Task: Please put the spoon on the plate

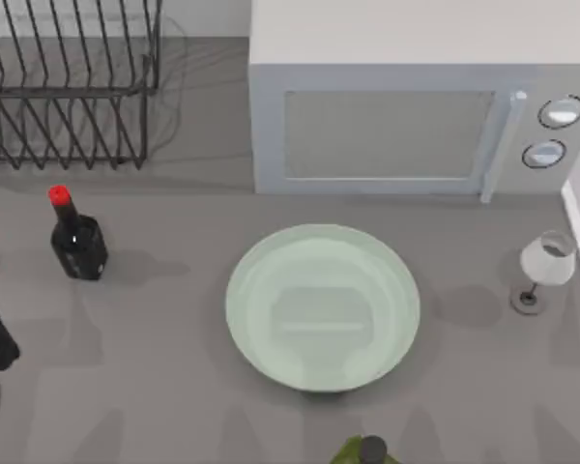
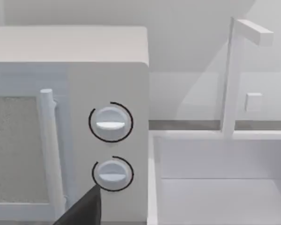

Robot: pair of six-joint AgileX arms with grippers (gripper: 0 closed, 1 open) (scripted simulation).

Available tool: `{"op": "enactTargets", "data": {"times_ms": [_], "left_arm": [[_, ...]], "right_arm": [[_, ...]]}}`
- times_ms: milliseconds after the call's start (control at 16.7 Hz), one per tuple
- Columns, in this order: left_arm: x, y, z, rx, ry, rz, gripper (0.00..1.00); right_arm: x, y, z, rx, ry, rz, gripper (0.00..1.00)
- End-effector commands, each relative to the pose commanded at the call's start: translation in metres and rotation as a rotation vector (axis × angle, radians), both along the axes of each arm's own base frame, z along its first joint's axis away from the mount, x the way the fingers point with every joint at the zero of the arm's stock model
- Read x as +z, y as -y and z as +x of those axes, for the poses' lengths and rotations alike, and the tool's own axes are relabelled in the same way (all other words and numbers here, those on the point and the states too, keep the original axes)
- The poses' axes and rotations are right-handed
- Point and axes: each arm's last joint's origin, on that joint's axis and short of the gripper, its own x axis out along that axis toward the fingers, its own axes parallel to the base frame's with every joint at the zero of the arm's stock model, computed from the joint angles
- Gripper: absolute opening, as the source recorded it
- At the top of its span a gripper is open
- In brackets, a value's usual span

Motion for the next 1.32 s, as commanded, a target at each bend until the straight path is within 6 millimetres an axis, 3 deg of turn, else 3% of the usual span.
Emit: {"op": "enactTargets", "data": {"times_ms": [360,660,780,900,1080,1320], "left_arm": [[0.014,-0.003,0.001,0.038,-0.098,-0.003,1.0],[0.066,-0.008,0.021,0.08,-0.363,-0.021,1.0],[0.087,-0.012,0.045,0.093,-0.523,-0.037,1.0],[0.095,-0.017,0.08,0.108,-0.729,-0.058,1.0],[0.08,-0.028,0.137,0.135,-1.054,-0.099,1.0],[0.048,-0.04,0.189,0.161,-1.378,-0.147,1.0]], "right_arm": [[0.0,0.0,0.0,0.0,0.0,0.0,1.0],[0.0,0.0,0.0,0.0,0.0,0.0,1.0],[0.0,0.0,0.0,0.0,0.0,0.0,1.0],[0.0,0.0,0.0,0.0,0.0,0.0,1.0],[0.0,0.0,0.0,0.0,0.0,0.0,1.0],[0.0,0.0,0.0,0.0,0.0,0.0,1.0]]}}
